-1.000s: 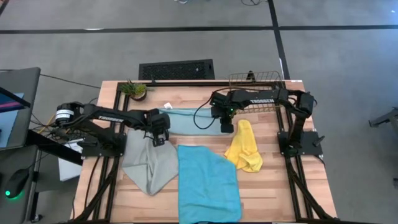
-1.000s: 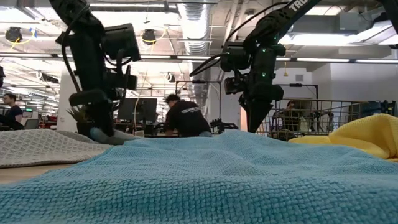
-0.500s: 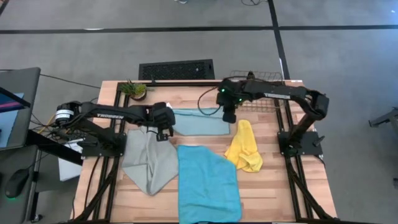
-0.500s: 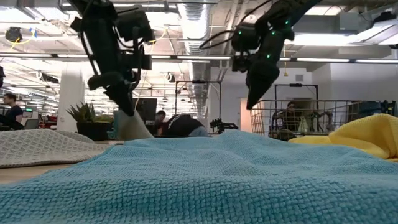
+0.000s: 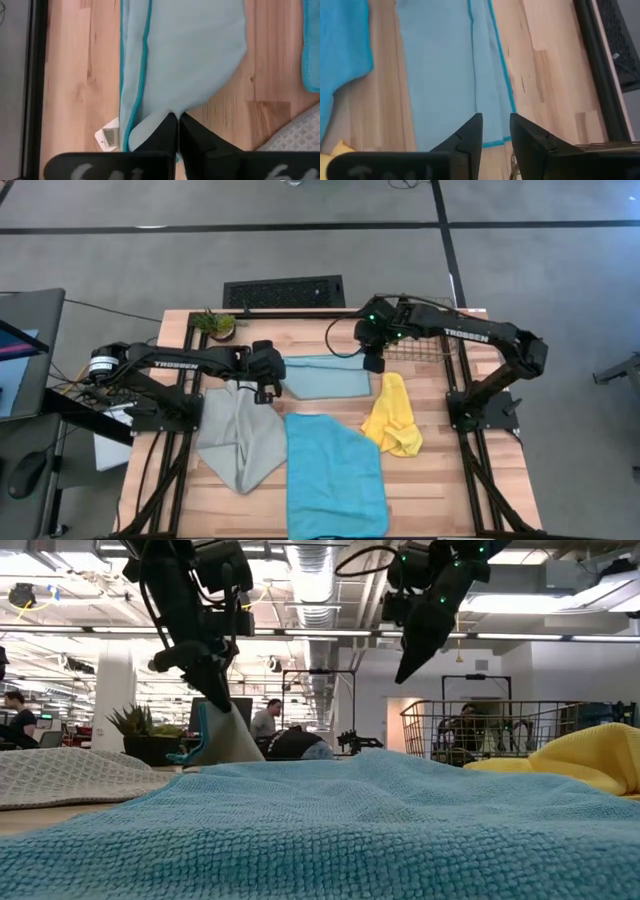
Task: Fold microfiber towels
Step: Fold the light blue microfiber cloth
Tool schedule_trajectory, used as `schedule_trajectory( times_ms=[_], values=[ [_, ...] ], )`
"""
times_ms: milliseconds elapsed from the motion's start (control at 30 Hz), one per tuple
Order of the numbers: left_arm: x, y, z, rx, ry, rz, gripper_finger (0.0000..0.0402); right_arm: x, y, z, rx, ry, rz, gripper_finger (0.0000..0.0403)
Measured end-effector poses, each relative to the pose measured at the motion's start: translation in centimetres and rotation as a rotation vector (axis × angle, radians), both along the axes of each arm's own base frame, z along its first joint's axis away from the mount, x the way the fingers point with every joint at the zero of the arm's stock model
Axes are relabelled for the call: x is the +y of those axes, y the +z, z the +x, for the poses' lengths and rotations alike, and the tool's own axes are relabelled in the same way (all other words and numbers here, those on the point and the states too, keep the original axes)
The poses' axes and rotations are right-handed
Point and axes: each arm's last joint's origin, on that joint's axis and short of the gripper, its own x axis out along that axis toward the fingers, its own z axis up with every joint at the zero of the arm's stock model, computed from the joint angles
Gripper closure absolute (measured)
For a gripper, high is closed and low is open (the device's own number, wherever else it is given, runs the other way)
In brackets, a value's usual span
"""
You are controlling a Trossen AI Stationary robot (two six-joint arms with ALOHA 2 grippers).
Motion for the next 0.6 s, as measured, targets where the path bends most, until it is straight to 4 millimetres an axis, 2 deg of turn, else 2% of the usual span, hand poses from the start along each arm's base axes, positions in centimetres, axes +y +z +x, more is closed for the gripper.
schedule_trajectory(
  times_ms=[367, 600],
  values=[
    [-0.3, -1.1, -0.7, 0.037, 0.027, -0.082, 0.04, 0.3, -0.1, 0.2, -0.015, 0.012, 0.051, 0.0281],
    [-0.7, -2.3, -1.5, 0.048, 0.095, -0.207, 0.04, 0.2, -0.1, 0.2, -0.016, 0.011, 0.051, 0.0281]
  ],
)
